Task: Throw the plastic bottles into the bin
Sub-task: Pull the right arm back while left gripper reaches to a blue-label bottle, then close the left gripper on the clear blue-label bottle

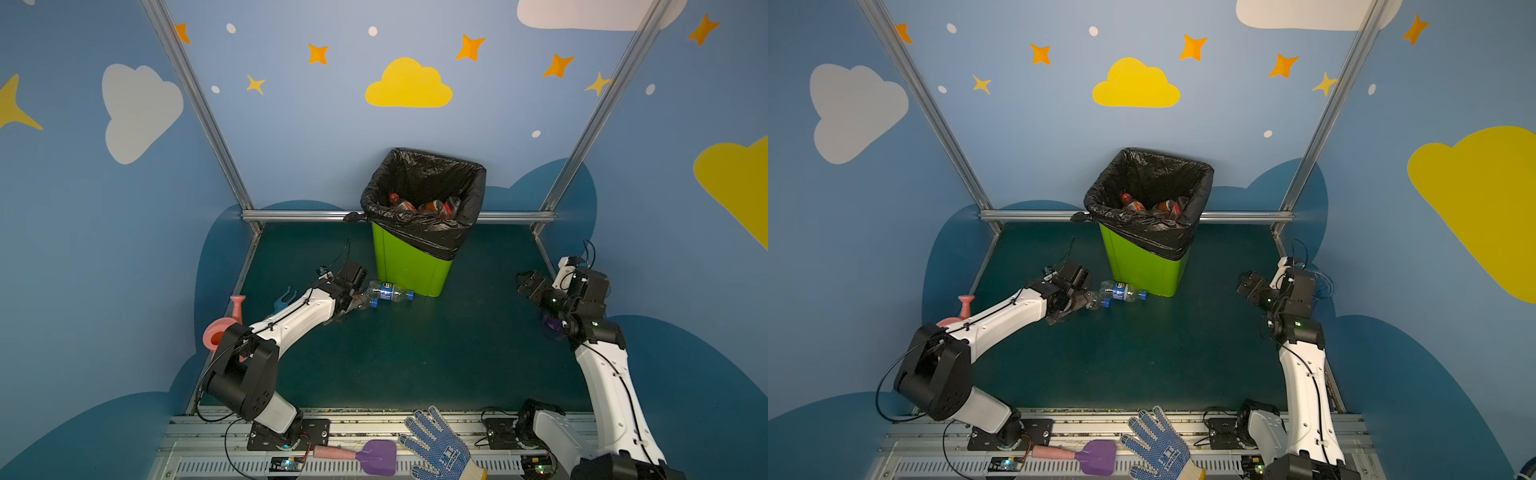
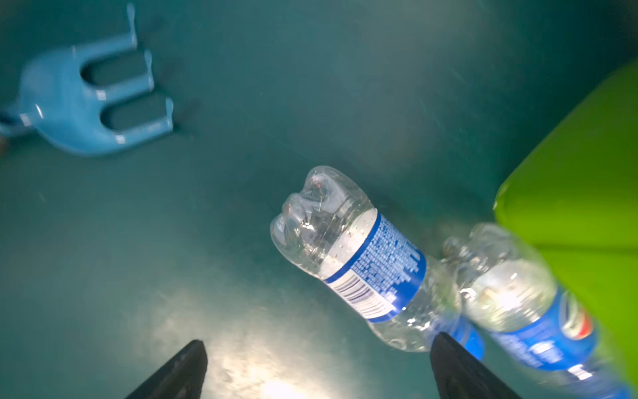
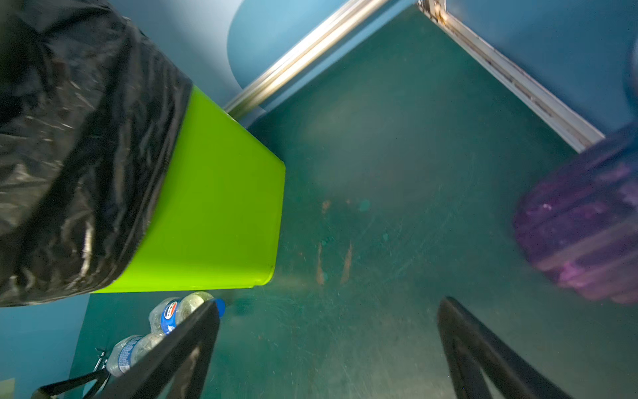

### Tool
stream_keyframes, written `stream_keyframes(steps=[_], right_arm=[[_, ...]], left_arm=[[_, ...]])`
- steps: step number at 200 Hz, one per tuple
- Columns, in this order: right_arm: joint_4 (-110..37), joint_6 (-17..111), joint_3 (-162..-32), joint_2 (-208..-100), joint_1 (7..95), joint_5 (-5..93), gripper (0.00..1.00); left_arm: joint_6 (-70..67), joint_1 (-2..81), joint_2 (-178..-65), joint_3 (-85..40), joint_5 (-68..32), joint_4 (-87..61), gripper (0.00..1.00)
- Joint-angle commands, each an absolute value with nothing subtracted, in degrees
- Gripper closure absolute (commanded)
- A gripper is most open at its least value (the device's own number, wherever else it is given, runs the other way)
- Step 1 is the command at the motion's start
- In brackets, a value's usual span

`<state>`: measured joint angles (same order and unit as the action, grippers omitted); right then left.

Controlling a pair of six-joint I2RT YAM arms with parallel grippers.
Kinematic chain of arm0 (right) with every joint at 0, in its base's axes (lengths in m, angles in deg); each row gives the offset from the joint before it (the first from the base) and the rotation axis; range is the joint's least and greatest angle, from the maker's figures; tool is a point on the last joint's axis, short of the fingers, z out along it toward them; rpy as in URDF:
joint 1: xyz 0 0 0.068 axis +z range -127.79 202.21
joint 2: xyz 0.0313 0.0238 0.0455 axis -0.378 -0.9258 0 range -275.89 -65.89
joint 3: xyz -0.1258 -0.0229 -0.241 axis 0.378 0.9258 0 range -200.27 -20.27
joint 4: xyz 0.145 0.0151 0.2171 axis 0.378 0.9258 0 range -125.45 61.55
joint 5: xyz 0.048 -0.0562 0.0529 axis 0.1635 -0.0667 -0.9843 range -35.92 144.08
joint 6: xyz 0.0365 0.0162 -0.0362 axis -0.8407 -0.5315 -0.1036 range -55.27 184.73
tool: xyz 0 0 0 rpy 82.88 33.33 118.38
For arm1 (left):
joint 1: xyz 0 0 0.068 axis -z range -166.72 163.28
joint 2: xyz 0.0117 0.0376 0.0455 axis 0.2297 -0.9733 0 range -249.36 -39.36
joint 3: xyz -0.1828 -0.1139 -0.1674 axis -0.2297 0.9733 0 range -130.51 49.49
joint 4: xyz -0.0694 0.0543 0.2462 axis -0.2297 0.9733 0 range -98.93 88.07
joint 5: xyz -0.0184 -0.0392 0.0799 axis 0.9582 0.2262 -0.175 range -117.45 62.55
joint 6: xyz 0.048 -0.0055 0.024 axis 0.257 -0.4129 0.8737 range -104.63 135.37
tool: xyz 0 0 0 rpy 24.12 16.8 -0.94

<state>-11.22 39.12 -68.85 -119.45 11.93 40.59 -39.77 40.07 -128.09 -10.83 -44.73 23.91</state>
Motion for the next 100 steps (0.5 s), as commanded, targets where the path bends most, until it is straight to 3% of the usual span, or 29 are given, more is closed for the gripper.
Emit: stream_keyframes(steps=[1,43,100], right_arm=[[-11.84,38.68,-67.97,-117.77,10.93,39.02,0.03],[-11.28,39.06,-66.24,-115.97,9.23,38.44,0.03],[-10.94,39.43,-65.54,-116.16,7.46,37.58,0.03]], left_arm=[[-52.58,39.44,-129.6,-11.94,-42.64,23.09,0.0],[-61.39,36.76,-133.82,-13.42,-38.29,20.95,0.0],[-61.6,35.39,-138.12,-15.47,-36.23,19.16,0.02]])
